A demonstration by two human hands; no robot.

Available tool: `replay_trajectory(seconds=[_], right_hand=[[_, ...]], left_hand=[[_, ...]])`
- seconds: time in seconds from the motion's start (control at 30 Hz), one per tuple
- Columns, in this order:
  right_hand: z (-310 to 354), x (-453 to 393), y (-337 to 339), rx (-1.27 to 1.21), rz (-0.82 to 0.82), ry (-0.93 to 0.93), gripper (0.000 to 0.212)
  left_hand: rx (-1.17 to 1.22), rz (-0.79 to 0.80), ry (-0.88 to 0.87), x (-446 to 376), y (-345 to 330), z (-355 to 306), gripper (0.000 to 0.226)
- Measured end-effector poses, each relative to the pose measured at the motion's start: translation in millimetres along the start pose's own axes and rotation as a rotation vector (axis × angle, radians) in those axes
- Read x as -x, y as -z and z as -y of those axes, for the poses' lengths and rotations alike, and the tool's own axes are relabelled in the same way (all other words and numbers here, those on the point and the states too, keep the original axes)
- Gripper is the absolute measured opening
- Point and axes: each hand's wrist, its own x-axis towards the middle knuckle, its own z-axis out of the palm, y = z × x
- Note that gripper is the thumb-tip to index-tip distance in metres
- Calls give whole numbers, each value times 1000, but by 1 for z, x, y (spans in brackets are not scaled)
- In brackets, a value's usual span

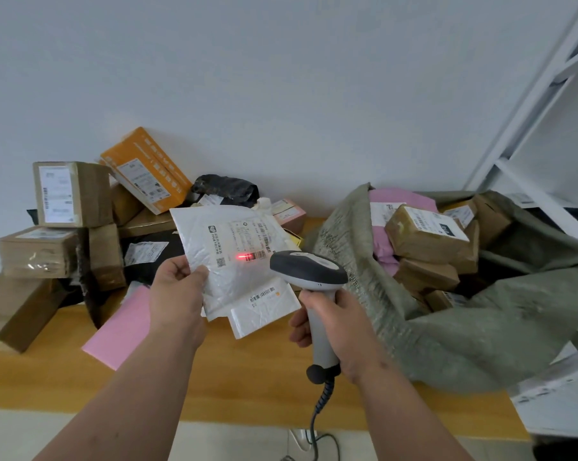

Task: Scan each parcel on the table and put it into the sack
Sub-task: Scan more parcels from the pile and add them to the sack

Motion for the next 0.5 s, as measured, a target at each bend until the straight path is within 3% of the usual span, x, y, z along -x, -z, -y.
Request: replay_trajectory(seconds=[0.5], right_hand=[[-2,5,-14,0,-71,7,10]], left_hand=[[22,64,3,0,6,-12,17]])
